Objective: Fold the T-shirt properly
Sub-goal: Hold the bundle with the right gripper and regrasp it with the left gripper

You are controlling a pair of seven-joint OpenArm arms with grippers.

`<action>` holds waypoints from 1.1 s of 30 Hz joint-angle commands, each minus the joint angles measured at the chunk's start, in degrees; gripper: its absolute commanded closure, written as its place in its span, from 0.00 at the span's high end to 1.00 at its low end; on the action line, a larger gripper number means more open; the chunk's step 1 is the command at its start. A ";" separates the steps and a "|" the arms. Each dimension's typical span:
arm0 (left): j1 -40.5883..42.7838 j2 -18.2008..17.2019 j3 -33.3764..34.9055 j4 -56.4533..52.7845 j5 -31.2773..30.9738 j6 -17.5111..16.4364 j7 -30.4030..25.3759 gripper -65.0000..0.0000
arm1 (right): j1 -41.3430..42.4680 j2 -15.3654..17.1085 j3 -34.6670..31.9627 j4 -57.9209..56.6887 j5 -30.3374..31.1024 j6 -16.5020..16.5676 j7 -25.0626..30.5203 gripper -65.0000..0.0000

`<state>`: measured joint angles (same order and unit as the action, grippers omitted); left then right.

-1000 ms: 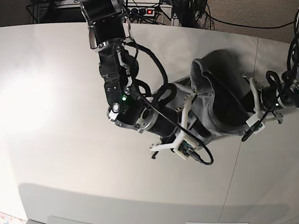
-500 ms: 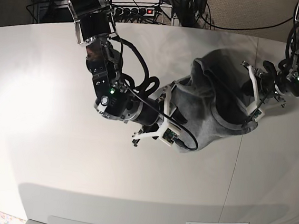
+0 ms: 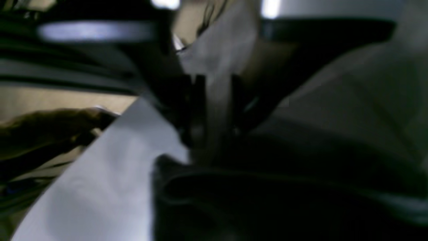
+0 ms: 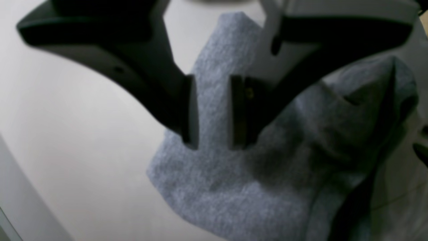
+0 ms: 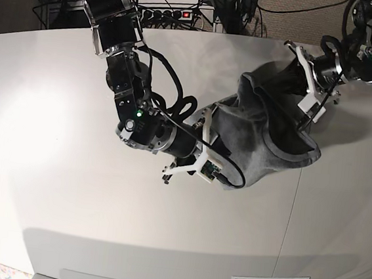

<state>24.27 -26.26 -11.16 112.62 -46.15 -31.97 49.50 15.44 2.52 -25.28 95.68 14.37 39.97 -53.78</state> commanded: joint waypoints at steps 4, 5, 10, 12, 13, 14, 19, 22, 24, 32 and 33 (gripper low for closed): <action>-0.15 3.19 -0.72 0.92 -1.01 0.17 -1.75 0.48 | 1.51 -0.28 0.11 0.92 0.76 0.03 1.25 0.24; -0.15 4.13 -0.72 0.92 -1.01 0.20 -1.77 0.48 | 1.51 -0.28 0.11 0.92 0.76 0.03 1.27 0.24; -0.26 8.22 -0.72 0.92 0.09 1.31 -2.34 0.48 | 1.51 -0.28 0.11 0.92 0.76 0.03 1.29 0.24; -0.28 9.44 -0.72 0.92 0.07 1.42 -2.34 0.48 | 1.51 -0.28 0.11 0.92 0.76 0.03 1.27 0.24; -0.28 9.88 -0.72 0.92 0.04 1.31 -2.38 0.48 | 1.51 -0.28 0.11 0.92 0.76 0.03 1.27 0.24; -0.28 10.27 -0.72 0.92 0.04 1.22 -2.38 0.48 | 1.51 -0.28 0.11 0.92 0.76 0.03 1.27 0.24; -0.31 10.54 -0.72 0.92 2.38 1.29 -2.45 0.48 | 1.51 -0.28 0.11 0.92 0.76 0.03 1.29 0.24; -0.28 10.54 -0.72 0.92 5.62 1.31 -2.60 0.47 | 1.51 -0.28 0.11 0.92 0.79 0.03 1.33 0.24; -0.28 10.54 -0.70 0.92 6.51 1.36 -2.58 0.47 | 1.51 -0.28 0.11 0.92 0.76 0.03 1.33 0.24; -0.28 10.54 -0.72 0.92 6.56 2.19 -2.60 0.15 | 1.53 -0.31 0.11 0.92 0.76 0.03 1.55 0.24; -0.28 10.54 -0.72 0.92 6.58 2.16 -2.60 0.06 | 1.53 -0.28 0.11 0.92 0.76 0.03 1.55 0.24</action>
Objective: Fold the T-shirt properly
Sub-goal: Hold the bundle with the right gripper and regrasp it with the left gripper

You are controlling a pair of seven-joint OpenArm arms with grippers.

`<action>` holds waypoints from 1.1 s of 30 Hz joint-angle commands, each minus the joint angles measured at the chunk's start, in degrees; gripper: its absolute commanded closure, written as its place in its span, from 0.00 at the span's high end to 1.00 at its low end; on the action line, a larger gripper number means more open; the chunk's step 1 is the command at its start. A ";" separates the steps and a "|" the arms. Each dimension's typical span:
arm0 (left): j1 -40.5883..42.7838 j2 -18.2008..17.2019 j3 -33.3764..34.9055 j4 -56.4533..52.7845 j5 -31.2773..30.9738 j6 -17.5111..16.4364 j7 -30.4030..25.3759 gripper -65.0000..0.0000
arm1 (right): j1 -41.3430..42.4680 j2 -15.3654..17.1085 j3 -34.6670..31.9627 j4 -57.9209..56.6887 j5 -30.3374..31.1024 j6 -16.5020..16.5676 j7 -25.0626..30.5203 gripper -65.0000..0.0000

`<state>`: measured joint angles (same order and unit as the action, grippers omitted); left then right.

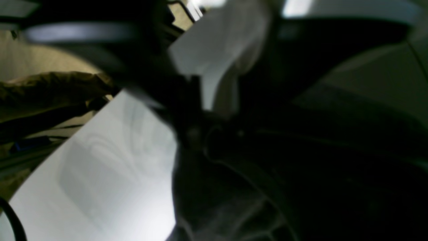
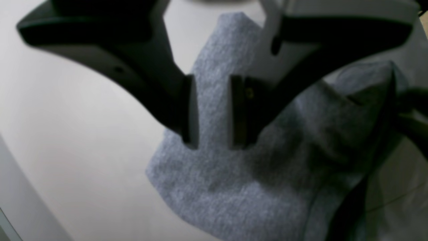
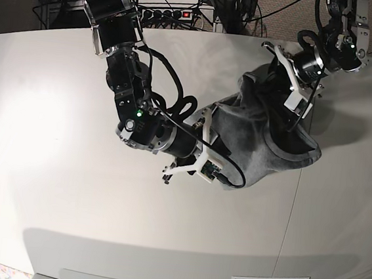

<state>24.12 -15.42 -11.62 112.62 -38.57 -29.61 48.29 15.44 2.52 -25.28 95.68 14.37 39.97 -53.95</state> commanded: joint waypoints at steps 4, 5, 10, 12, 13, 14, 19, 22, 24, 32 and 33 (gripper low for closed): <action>-0.13 -0.52 -0.26 1.18 -1.05 -0.22 -1.36 0.00 | 1.53 -0.28 0.17 0.92 0.76 0.03 1.70 0.24; -0.13 -0.72 -0.26 1.62 -1.03 -0.22 -1.18 0.00 | 1.53 -0.28 0.17 0.92 0.74 0.03 1.73 0.24; 0.24 -3.19 -0.31 6.21 2.16 0.57 0.52 0.00 | 1.53 -0.28 0.17 0.92 0.74 0.03 1.90 0.24; 1.01 -4.63 -0.31 8.17 5.84 2.38 -0.33 0.00 | 1.53 -0.28 0.17 0.92 0.74 0.03 1.88 0.24; 1.38 -5.40 -0.31 8.90 7.58 3.06 -0.83 0.00 | 1.53 -0.28 0.17 0.92 0.72 0.03 1.90 0.24; 1.79 -6.21 -0.31 9.44 9.31 3.26 -1.73 0.00 | 1.53 -0.28 0.17 0.92 0.72 0.03 1.90 0.24; 1.81 -10.29 -0.31 9.81 15.91 3.28 -4.07 0.00 | 1.53 -0.28 0.17 0.92 0.72 0.03 1.88 0.24; 1.55 -12.92 -0.31 9.84 18.27 4.94 -5.14 0.00 | 1.51 -0.28 0.17 0.92 0.74 0.03 1.88 0.24; 1.55 -14.80 -0.31 9.97 19.39 6.49 -6.25 0.00 | 1.53 -0.28 0.17 0.92 0.72 0.03 1.88 0.24; 1.79 -20.33 -0.31 14.99 22.71 10.38 -4.98 0.00 | 1.51 -0.28 0.17 0.92 0.50 0.03 1.90 0.24; 1.95 -20.31 -0.31 15.58 22.25 11.04 -4.48 0.00 | 1.51 -0.28 0.17 0.92 0.50 0.03 1.88 0.24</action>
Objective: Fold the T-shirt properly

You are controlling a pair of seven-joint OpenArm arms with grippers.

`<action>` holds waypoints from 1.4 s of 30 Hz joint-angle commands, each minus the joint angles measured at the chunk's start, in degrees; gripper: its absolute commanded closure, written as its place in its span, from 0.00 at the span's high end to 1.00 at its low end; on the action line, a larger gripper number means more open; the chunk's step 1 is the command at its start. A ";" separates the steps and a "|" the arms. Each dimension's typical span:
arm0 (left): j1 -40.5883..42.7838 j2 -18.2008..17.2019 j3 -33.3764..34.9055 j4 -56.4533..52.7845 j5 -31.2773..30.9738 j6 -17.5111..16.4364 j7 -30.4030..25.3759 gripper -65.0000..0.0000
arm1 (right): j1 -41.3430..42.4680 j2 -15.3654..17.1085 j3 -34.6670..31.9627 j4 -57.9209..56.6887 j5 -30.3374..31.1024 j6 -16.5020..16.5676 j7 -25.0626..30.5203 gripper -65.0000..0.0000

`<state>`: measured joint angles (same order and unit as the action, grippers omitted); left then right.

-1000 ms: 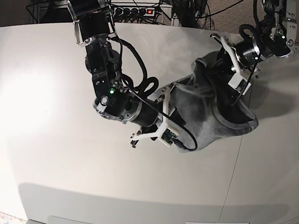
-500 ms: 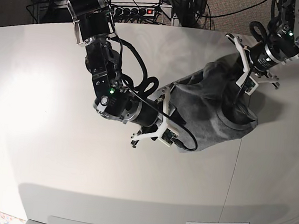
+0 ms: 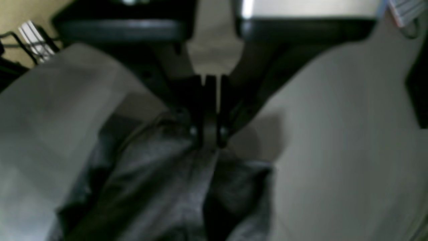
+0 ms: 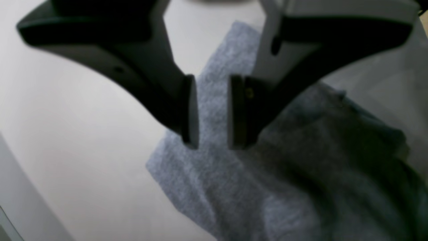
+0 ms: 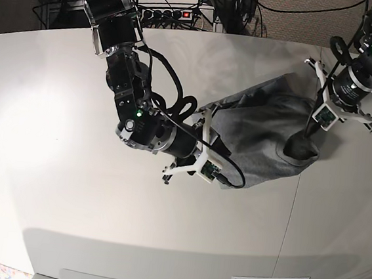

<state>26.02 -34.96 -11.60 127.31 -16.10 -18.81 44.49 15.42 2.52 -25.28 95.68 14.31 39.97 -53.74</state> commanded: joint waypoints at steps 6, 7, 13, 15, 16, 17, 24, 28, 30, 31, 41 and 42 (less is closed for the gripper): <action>3.91 1.53 -0.31 1.20 -4.24 0.37 -1.60 0.00 | 1.53 -0.28 0.17 0.92 0.07 0.03 1.46 0.24; 4.81 2.27 -0.31 1.18 -4.22 0.35 -2.51 0.00 | 1.55 -0.31 0.17 0.92 -0.46 0.03 1.49 0.24; 10.29 4.70 -0.26 -0.11 -4.02 0.13 -8.39 0.00 | 1.53 -0.28 0.17 0.92 -2.45 0.03 1.40 0.24; 11.17 4.68 -0.26 -1.70 -4.04 0.13 -8.61 0.00 | 1.55 -0.26 0.17 0.92 -2.45 0.03 1.38 0.24; 11.30 4.70 -0.26 -2.62 -4.04 0.02 -8.57 0.00 | 1.53 -0.28 0.17 0.92 -2.62 0.03 1.42 0.24; 11.30 4.68 -0.26 -3.43 -4.04 -0.33 -8.57 0.00 | 1.55 -0.28 0.17 0.92 -2.89 0.03 1.44 0.24; 10.14 4.61 -0.28 -4.39 0.44 -0.15 -8.48 0.42 | 1.57 -0.31 0.22 0.92 -6.73 0.03 4.74 0.24; 9.84 4.61 -0.28 -1.40 4.81 3.69 -8.57 0.42 | 1.57 -0.31 0.28 0.92 -7.72 0.03 6.67 0.24; 9.84 4.63 -0.28 1.99 4.07 6.34 -8.57 0.42 | 1.57 -0.31 0.28 0.90 -10.49 0.03 9.51 0.24; 9.84 4.61 -0.28 3.89 2.58 7.04 -8.57 0.42 | 1.60 -0.33 0.28 0.90 -11.72 0.03 10.86 0.20; 9.33 11.21 -0.15 7.45 -11.76 1.75 -11.47 0.00 | 7.06 -4.81 0.26 -9.75 -12.87 -3.82 16.31 0.00; 9.31 12.41 -0.15 6.99 -12.24 1.07 -11.82 0.00 | 8.28 -5.49 0.26 -11.98 -12.87 -3.82 17.09 0.00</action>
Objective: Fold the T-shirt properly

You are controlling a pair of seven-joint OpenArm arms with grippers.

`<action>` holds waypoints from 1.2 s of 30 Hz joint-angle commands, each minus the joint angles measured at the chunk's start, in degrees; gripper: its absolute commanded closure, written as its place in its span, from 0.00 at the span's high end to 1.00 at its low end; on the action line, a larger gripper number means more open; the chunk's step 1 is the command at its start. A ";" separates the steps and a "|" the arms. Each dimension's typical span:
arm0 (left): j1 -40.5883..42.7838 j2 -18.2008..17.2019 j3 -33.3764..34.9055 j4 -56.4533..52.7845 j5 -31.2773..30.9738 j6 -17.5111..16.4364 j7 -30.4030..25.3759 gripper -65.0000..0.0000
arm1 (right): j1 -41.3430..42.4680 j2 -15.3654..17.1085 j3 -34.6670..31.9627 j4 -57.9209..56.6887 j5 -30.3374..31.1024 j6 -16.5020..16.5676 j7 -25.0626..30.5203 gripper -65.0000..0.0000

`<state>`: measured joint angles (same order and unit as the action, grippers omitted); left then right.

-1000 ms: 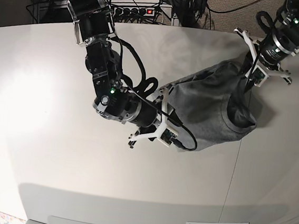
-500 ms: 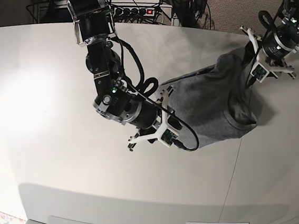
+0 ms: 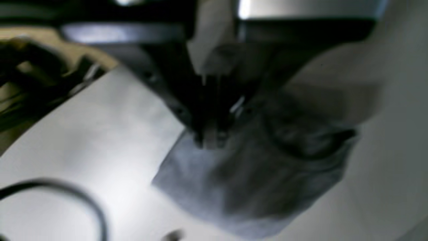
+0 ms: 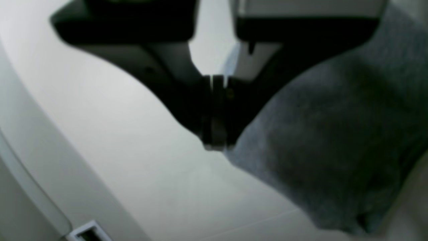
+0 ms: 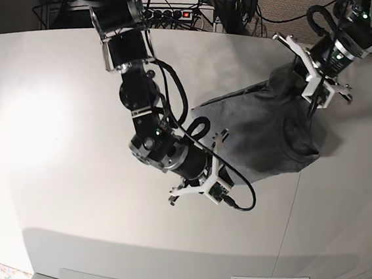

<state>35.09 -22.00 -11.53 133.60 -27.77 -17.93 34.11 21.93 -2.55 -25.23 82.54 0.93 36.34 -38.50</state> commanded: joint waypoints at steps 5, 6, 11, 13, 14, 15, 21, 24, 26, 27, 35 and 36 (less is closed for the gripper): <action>0.28 3.63 -0.22 -1.60 -0.59 -1.64 -2.62 0.00 | 8.07 -4.48 0.22 -9.60 0.48 -0.20 2.64 0.00; 0.24 4.26 -0.22 -2.43 -0.59 -2.86 -2.75 0.00 | 9.09 -4.96 0.22 -11.19 0.50 -0.20 2.54 0.00; -0.42 5.33 -0.22 -9.86 -0.52 -6.71 -7.08 0.00 | 10.60 -5.35 0.22 -13.66 0.44 -0.20 2.49 0.00; -1.79 5.33 -0.24 -13.29 -0.35 -8.26 -7.23 0.00 | 10.58 -5.38 0.22 -13.66 -1.22 -0.20 2.49 0.00; -2.71 5.33 -0.22 -14.99 -0.35 -9.18 -7.48 0.00 | 10.58 -5.38 0.22 -13.66 -1.97 -0.17 2.49 0.00; -3.69 5.33 -0.22 -16.76 -0.35 -9.92 -8.20 0.00 | 10.58 -5.35 0.22 -13.66 -2.51 -0.17 2.34 0.00; -8.28 5.33 -0.22 -24.48 -0.37 -10.82 -8.83 0.00 | 10.58 -5.22 0.22 -13.77 -6.88 -0.17 3.17 0.00; -7.85 5.38 -0.22 -25.90 -0.39 -13.92 -7.41 0.00 | 10.62 -5.20 0.22 -16.39 -11.04 -0.20 6.84 0.00; -6.62 5.33 -0.22 -25.99 -0.33 -15.19 -7.15 0.00 | 10.67 -5.22 0.22 -19.54 -12.81 -0.20 10.01 0.00; -6.12 5.33 -0.22 -25.99 -0.26 -15.17 -7.13 0.00 | 10.67 -5.22 0.22 -21.07 -13.27 -0.20 11.56 0.00; -5.11 3.67 -0.24 -25.99 7.93 -14.82 -9.16 0.00 | 11.08 -5.25 0.22 -26.40 -11.39 -0.20 8.24 0.00; -5.20 3.02 -0.24 -25.99 9.09 -14.14 -10.08 0.00 | 11.10 -5.27 0.22 -26.40 -9.38 -0.22 5.62 0.00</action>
<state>29.93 -18.46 -11.53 106.74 -17.87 -32.05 25.36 31.11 -7.31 -25.17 55.22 -8.75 36.18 -34.24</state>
